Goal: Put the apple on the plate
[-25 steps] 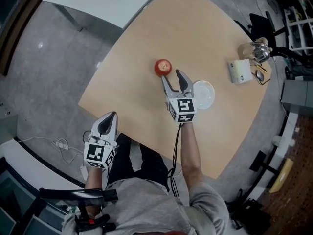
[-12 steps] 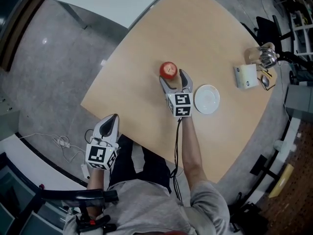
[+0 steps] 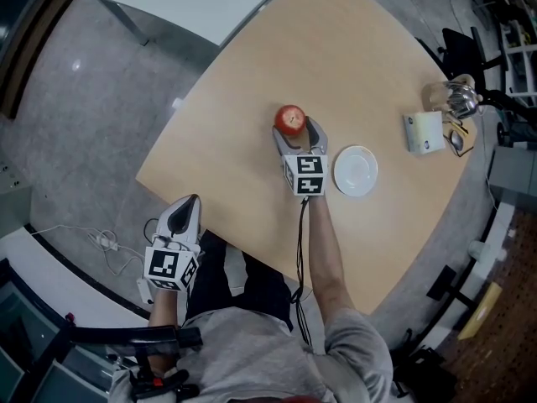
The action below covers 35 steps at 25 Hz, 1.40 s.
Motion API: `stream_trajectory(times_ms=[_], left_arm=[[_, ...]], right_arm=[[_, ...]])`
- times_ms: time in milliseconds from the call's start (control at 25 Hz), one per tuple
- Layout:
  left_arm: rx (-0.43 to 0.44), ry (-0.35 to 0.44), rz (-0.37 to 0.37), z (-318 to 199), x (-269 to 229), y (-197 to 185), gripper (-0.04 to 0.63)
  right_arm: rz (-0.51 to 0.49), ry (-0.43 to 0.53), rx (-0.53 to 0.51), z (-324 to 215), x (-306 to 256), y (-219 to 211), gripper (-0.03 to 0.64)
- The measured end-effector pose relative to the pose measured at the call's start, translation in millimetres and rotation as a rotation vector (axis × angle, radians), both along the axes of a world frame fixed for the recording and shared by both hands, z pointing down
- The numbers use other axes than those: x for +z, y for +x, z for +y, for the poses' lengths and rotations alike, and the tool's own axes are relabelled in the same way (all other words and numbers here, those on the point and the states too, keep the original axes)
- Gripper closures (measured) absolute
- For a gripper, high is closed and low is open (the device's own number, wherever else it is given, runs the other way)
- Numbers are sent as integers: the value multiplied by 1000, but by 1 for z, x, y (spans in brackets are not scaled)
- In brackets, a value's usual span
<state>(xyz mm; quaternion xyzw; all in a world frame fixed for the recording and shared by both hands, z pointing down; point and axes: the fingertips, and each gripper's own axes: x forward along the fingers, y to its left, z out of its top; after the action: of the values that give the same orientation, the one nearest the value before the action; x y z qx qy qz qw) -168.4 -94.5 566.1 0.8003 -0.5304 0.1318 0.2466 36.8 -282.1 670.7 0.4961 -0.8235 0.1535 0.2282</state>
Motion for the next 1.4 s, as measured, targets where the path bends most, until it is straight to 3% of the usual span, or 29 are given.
stream_trajectory(times_ms=[680, 1000, 1400], left_arm=[[31, 18, 2, -5, -11, 9, 575], [96, 28, 9, -9, -17, 28, 575], [203, 36, 13, -15, -23, 70, 575]], right_arm=[[-41, 56, 47, 8, -33, 20, 259], [-33, 99, 77, 27, -61, 45, 258], [-18, 102, 187, 54, -65, 104, 258]])
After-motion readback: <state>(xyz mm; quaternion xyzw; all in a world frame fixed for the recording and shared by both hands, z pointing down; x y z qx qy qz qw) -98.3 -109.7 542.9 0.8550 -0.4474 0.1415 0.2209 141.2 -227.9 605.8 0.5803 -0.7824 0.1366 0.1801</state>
